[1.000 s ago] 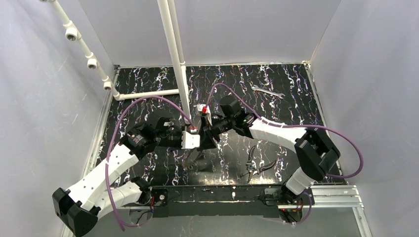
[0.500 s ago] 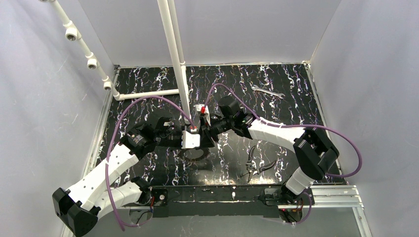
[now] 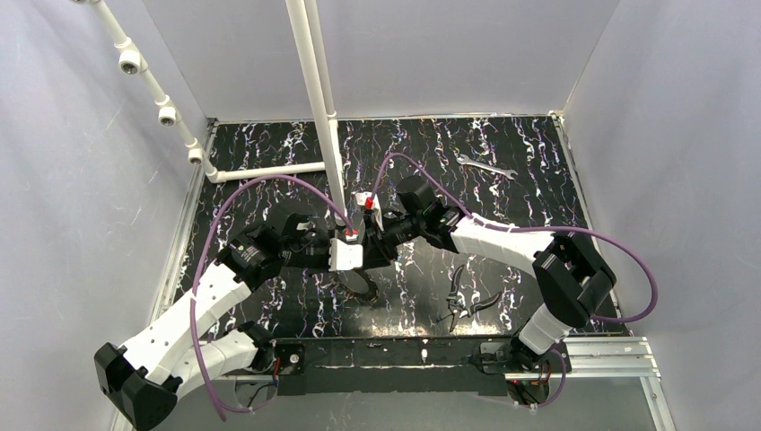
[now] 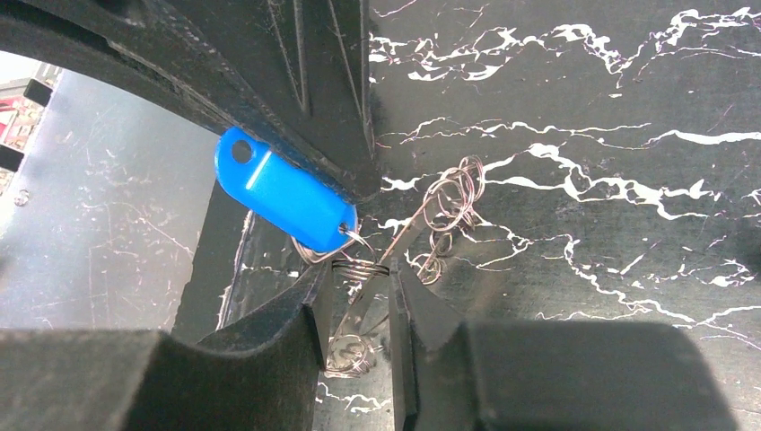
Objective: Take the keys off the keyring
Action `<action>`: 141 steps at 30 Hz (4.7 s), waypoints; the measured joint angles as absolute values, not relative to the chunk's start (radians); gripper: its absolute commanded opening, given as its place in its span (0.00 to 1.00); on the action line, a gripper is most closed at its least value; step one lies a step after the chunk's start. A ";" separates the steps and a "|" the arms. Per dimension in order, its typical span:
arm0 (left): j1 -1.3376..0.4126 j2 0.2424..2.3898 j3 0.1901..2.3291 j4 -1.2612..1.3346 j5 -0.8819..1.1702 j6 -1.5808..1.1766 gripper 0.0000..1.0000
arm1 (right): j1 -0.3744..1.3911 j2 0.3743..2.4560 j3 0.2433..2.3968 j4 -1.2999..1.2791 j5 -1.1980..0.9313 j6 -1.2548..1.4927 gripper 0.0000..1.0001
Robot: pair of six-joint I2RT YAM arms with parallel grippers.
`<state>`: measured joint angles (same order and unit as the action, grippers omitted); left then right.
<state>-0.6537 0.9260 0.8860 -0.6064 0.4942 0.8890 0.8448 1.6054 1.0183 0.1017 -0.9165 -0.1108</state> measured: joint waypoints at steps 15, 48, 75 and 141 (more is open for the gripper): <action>-0.650 0.920 0.886 -0.608 0.505 0.888 0.00 | 0.831 1.605 1.018 0.058 -0.914 -0.134 0.48; -0.648 0.964 0.910 -0.603 0.427 0.763 0.00 | 0.793 1.545 1.038 -0.043 -0.852 -0.002 0.33; -0.589 0.991 0.915 -0.578 0.408 0.632 0.00 | 0.801 1.654 0.971 0.266 -0.797 0.095 0.52; -0.446 1.051 0.932 -0.602 0.507 0.490 0.00 | 0.864 1.629 0.950 0.233 -0.664 -0.132 0.10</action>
